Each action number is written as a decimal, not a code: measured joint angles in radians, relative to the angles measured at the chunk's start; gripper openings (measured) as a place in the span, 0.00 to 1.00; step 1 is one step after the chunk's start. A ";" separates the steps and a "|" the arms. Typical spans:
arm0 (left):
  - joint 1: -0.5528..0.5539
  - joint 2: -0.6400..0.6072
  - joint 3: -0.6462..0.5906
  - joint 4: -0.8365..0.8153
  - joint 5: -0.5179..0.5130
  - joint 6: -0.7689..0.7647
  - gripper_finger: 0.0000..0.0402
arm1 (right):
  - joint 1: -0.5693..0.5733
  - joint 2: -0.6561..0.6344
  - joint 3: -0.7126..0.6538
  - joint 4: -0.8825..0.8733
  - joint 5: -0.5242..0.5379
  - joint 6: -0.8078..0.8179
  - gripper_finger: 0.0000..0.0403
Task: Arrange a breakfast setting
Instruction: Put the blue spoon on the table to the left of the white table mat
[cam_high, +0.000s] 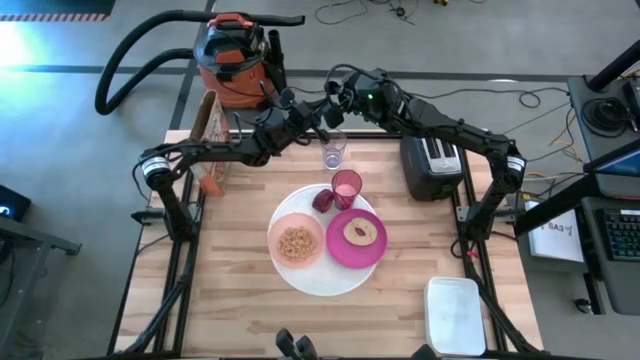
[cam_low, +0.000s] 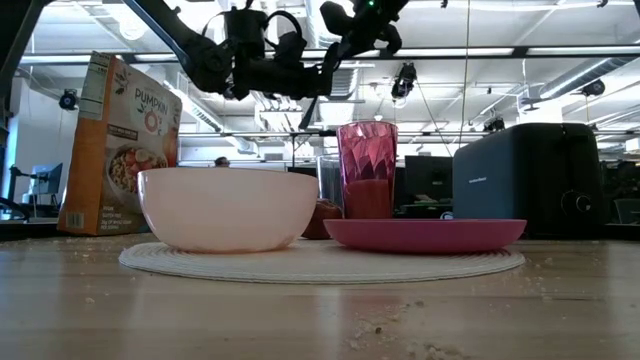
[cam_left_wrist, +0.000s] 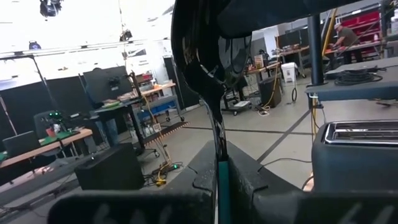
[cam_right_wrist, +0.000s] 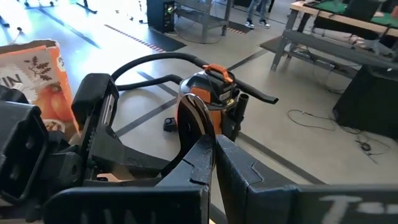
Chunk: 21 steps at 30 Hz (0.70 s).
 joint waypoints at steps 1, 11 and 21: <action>0.000 0.000 0.000 0.000 0.002 0.000 0.00 | 0.001 0.000 0.000 0.000 0.012 -0.003 0.02; 0.000 -0.001 0.005 -0.027 0.008 0.001 0.02 | 0.003 -0.002 0.000 -0.002 0.032 -0.007 0.02; -0.001 -0.001 0.005 -0.044 0.006 0.001 0.18 | 0.002 -0.004 0.000 -0.015 0.060 0.024 0.02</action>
